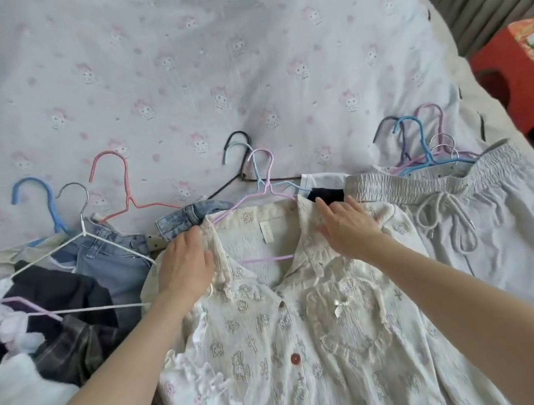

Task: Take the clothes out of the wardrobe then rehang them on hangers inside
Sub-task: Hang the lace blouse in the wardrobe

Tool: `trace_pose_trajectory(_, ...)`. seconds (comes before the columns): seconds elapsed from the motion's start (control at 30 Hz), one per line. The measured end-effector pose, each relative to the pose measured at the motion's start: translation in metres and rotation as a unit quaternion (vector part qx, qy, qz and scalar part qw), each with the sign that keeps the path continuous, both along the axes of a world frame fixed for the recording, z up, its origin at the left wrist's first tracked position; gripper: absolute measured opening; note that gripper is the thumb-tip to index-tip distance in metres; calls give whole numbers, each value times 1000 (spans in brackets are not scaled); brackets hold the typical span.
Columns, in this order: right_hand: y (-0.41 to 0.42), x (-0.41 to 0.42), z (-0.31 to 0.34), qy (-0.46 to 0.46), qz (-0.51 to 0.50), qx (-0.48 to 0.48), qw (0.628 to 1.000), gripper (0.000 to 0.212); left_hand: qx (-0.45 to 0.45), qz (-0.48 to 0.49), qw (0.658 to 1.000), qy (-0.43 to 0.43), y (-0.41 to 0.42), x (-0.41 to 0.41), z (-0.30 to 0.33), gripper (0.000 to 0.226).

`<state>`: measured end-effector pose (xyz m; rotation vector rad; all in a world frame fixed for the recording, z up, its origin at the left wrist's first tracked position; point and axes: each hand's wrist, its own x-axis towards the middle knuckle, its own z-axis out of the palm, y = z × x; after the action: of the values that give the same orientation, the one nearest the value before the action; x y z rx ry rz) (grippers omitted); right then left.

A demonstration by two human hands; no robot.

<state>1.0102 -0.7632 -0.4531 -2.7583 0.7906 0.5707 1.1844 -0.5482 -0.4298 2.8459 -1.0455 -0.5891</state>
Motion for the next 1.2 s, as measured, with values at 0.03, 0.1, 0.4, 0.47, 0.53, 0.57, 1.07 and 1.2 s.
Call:
trace_pose_trajectory(0.03,1,2,-1,-19,-10,3,1000,46,5,-6,1000,2,0,4,1,47)
trace_pose_trajectory(0.1,3,1,0,-83,-40,25,995,33,1,-20,1000,13,3,9,3,44)
trace_pose_trajectory(0.4,26,-78,62,-345,-143,91,923,27,-105,-50,991,63,13,-24,39,29)
trace_pose_trajectory(0.47,31,-101,85,-356,-156,80,918,26,-147,-65,986,46,9,-41,54,29)
trace_pose_trajectory(0.53,38,-129,107,-361,-182,66,912,25,-187,-81,978,34,5,-59,74,28)
trace_pose_trajectory(0.57,41,-144,117,-364,-197,57,909,25,-198,-94,975,36,3,-69,86,28)
trace_pose_trajectory(1.07,115,-366,249,-448,-354,-162,805,41,-349,-263,883,170,-18,-247,208,20)
trace_pose_trajectory(1.2,133,-423,279,-471,-387,-224,761,34,-392,-311,852,154,-26,-300,247,32)
